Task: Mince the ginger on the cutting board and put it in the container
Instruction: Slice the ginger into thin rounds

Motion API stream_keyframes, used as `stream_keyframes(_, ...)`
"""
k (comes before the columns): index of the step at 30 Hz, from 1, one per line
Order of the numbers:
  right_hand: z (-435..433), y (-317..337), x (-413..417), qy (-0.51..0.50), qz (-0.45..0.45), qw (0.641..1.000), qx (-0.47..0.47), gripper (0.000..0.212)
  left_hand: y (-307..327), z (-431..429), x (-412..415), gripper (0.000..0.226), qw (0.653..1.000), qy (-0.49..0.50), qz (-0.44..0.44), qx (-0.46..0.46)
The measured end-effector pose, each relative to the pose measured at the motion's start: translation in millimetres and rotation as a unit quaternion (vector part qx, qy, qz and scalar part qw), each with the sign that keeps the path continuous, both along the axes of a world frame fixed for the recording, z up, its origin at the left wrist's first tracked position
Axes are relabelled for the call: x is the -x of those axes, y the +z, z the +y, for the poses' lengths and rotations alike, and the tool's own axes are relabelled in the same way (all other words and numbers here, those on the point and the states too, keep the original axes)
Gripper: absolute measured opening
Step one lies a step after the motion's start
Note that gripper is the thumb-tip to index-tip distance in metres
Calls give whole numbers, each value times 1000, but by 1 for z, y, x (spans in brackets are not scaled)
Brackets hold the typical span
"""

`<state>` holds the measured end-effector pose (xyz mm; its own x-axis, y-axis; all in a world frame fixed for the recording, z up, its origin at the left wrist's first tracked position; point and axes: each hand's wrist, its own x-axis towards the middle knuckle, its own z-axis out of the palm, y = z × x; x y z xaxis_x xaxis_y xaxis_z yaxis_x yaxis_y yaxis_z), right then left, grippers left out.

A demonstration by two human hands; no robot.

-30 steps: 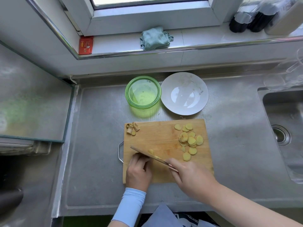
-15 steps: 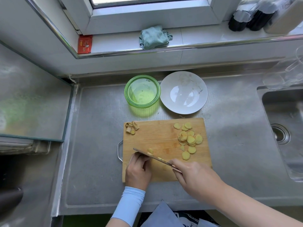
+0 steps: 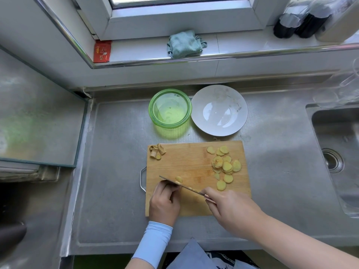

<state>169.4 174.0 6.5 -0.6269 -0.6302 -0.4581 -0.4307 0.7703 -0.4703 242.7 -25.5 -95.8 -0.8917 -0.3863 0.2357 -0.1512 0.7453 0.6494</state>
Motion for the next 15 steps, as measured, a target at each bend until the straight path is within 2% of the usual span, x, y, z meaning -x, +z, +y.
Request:
stream_keyframes(5, -19, -16, 4, 8, 5, 1000, -7, 21, -2, 2, -1, 10, 1000, 14, -1, -4)
stream_keyframes(11, -27, -24, 5, 6, 20, 1000, 22, 20, -1, 5, -3, 9, 1000, 18, 5, -3)
stream_keyframes(15, -16, -19, -2, 2, 22, 999, 46, 21, 1, 4, -4, 16, 1000, 13, 9, -8)
